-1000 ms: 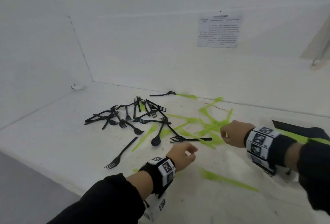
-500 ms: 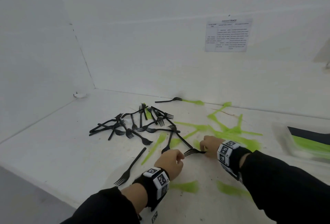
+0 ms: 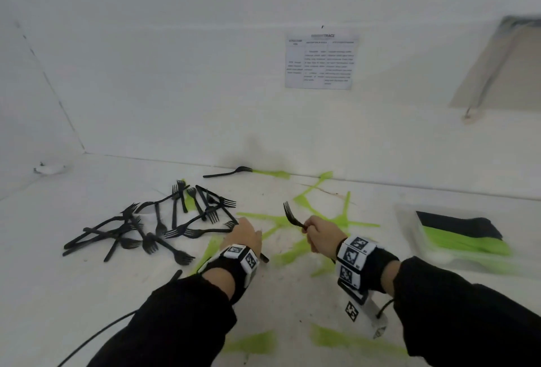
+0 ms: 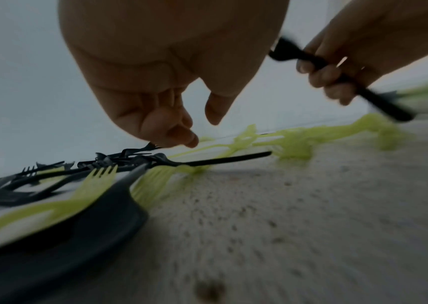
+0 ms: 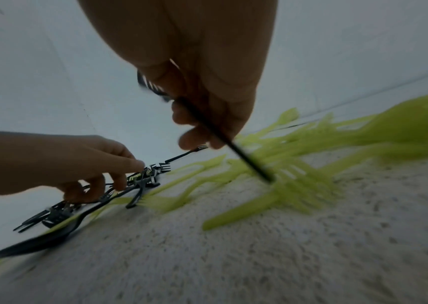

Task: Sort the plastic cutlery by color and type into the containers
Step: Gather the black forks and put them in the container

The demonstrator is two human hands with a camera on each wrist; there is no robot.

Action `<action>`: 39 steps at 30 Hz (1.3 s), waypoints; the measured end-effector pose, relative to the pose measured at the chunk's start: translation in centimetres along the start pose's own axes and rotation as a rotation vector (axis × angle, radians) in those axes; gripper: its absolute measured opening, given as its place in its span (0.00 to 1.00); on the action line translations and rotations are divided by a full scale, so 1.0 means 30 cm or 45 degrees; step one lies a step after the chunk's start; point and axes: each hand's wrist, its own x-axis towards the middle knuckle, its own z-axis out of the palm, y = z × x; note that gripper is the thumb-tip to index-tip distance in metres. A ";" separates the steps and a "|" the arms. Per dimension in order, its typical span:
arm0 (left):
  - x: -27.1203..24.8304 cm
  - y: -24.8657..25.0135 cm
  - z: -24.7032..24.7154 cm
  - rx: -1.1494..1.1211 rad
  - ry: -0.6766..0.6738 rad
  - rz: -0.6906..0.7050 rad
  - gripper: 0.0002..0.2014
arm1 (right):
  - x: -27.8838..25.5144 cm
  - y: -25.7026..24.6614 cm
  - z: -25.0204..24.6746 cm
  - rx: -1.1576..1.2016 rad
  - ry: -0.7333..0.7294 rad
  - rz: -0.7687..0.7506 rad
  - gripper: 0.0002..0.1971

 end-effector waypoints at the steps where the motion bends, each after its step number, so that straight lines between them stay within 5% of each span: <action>1: 0.017 0.003 0.004 0.009 -0.022 -0.029 0.29 | 0.005 0.002 0.001 -0.076 -0.028 0.008 0.11; 6: 0.047 0.020 0.016 0.063 -0.057 -0.073 0.34 | 0.039 0.030 0.014 -0.603 -0.265 -0.192 0.18; 11: 0.043 0.024 0.007 -0.183 -0.004 -0.147 0.20 | 0.069 0.040 0.029 -0.707 -0.338 -0.229 0.17; 23: -0.029 0.039 0.020 -0.591 0.105 -0.146 0.16 | 0.073 -0.046 0.034 -0.372 -0.040 -0.109 0.17; 30: -0.112 0.107 0.024 -1.655 -0.057 -0.198 0.19 | 0.079 -0.189 0.113 0.266 0.127 0.001 0.15; 35: -0.124 0.018 -0.004 -1.760 0.017 -0.255 0.13 | 0.067 -0.246 0.155 0.318 0.092 -0.086 0.03; 39: -0.136 -0.060 -0.053 -1.916 -0.101 -0.253 0.14 | 0.071 -0.314 0.188 0.513 -0.117 -0.010 0.01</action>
